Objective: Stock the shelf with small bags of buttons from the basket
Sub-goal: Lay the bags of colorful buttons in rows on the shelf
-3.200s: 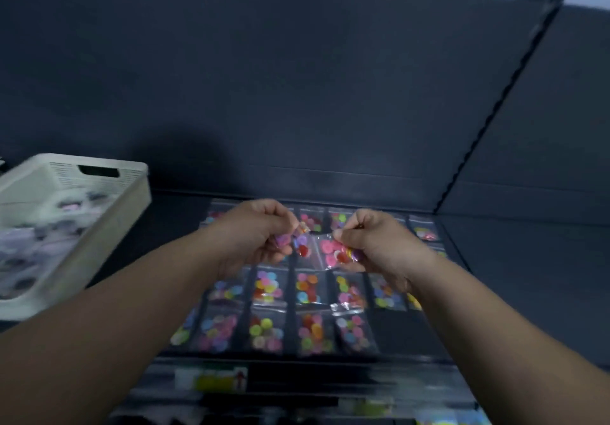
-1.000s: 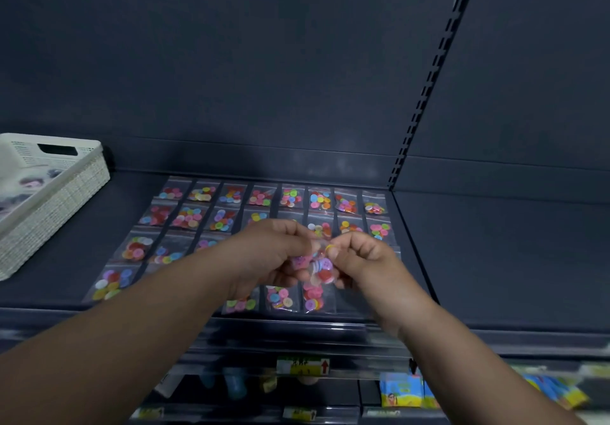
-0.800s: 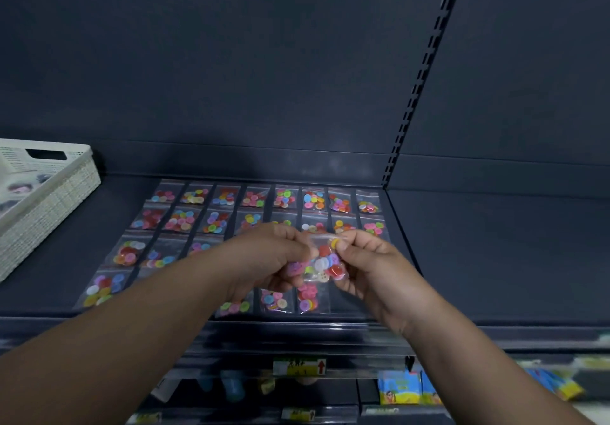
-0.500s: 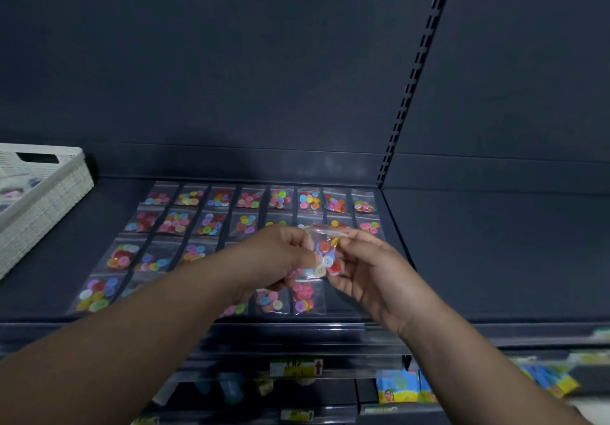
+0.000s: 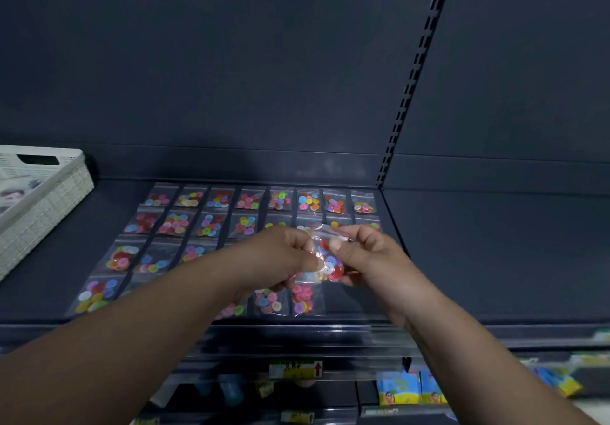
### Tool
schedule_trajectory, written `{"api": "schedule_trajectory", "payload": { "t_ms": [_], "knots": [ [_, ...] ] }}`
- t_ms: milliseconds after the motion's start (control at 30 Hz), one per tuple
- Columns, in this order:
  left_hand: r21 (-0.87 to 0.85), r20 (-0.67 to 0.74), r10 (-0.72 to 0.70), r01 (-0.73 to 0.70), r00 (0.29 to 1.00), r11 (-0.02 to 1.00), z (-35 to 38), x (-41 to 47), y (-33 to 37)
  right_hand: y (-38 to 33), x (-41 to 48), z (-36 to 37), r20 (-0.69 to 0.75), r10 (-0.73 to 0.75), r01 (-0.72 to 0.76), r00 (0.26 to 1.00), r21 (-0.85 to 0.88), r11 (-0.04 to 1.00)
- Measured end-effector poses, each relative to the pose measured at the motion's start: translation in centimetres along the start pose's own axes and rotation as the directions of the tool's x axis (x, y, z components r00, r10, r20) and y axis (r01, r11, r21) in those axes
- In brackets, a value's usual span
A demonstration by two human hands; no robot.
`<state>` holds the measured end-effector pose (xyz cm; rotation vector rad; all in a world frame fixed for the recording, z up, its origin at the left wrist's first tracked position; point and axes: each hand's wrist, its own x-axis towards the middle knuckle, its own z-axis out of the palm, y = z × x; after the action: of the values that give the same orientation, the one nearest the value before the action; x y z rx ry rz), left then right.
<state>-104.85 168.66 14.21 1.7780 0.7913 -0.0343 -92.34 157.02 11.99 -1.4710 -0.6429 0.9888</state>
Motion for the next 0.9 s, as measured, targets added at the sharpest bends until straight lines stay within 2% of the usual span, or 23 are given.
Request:
{"api": "schedule_trajectory", "payload": {
  "t_ms": [67,200,333,467,567,733,900],
  "knots": [
    [-0.029,0.001,-0.005,0.005,1.000,1.000,-0.2,0.1,-0.2,0.3,-0.1,-0.1,0.063,0.048,-0.044,0.997,-0.064,0.997],
    [-0.005,0.010,-0.010,0.010,1.000,1.000,-0.2,0.3,-0.3,0.6,0.1,-0.5,0.030,0.011,-0.009,0.999,-0.065,0.998],
    [0.064,0.025,-0.020,0.019,0.999,0.998,0.1,0.3,0.0,0.6,0.4,-1.0,0.019,0.037,-0.036,0.999,-0.056,0.998],
    [0.065,-0.008,-0.014,0.014,1.000,0.998,-0.1,0.1,-0.2,0.6,0.8,-1.7,-0.100,0.046,-0.053,0.994,-0.071,0.996],
    [0.008,-0.032,-0.046,0.046,0.998,0.999,-0.8,0.0,-0.9,1.1,0.8,-2.8,-0.170,0.054,-0.085,0.984,-0.183,0.979],
    [-0.126,-0.079,-0.088,0.077,0.993,0.989,-1.5,-0.4,-1.4,2.7,0.8,-3.1,-0.186,0.130,-0.191,0.974,-0.364,0.912],
    [-0.154,-0.072,-0.101,0.089,0.992,0.984,-1.5,-0.7,-1.7,3.7,1.0,-2.8,-0.212,0.006,-0.144,0.977,-0.646,0.750]
  ]
}}
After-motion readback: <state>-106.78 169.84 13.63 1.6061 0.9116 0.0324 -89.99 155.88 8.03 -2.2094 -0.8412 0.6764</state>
